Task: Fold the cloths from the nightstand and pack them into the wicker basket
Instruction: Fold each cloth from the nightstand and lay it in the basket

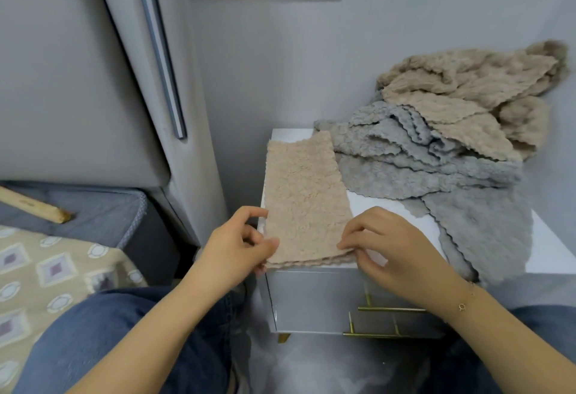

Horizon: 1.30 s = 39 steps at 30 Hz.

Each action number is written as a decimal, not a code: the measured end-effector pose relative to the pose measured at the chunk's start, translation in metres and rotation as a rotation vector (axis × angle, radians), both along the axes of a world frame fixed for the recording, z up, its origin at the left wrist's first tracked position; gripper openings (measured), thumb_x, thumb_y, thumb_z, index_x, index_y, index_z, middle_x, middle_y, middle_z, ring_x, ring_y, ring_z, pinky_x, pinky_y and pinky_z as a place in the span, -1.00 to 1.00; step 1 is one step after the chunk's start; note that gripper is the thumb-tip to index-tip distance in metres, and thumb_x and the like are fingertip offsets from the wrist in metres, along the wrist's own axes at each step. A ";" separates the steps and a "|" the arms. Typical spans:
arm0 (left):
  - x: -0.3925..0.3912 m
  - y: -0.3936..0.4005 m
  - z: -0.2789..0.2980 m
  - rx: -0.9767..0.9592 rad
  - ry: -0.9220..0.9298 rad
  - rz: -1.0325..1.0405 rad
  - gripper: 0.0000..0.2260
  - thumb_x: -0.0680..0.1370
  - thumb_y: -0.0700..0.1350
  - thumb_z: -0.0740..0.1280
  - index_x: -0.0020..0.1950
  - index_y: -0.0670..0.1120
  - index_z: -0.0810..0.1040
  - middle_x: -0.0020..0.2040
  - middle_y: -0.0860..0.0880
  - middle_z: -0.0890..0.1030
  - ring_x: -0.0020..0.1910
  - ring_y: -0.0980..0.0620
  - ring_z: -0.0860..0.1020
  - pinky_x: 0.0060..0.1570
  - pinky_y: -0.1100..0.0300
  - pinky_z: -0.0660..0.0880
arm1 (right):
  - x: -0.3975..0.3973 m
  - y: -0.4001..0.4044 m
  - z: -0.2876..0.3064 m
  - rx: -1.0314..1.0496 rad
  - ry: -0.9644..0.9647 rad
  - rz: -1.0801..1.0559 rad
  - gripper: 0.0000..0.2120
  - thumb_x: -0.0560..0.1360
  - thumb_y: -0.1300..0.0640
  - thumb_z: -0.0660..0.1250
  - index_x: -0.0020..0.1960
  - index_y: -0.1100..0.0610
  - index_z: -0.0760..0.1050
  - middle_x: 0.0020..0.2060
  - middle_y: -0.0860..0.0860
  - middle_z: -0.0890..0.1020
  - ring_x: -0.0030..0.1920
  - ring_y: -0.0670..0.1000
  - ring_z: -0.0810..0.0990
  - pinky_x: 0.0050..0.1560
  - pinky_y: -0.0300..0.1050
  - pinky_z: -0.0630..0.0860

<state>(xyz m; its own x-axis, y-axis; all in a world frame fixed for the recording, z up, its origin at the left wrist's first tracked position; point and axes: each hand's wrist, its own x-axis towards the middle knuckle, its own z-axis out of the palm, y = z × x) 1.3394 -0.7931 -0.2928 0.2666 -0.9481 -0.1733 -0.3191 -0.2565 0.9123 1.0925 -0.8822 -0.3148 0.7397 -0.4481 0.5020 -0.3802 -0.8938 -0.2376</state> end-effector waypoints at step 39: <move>0.009 0.004 -0.032 -0.433 -0.660 -0.229 -0.65 0.52 0.29 0.19 0.09 0.19 0.66 0.07 0.33 0.63 0.11 0.28 0.45 0.14 0.44 0.36 | -0.001 -0.001 -0.031 0.112 -0.007 0.027 -0.60 0.67 -0.04 0.08 0.28 0.12 0.57 0.23 -0.05 0.61 0.26 -0.07 0.56 0.23 -0.14 0.48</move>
<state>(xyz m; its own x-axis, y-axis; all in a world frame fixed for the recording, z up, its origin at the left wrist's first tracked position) 1.3482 -0.7895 -0.3250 -0.0228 -0.9384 0.3448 -0.8262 0.2118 0.5220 1.0914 -0.8835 -0.3458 0.7488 -0.4817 0.4553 -0.3540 -0.8714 -0.3397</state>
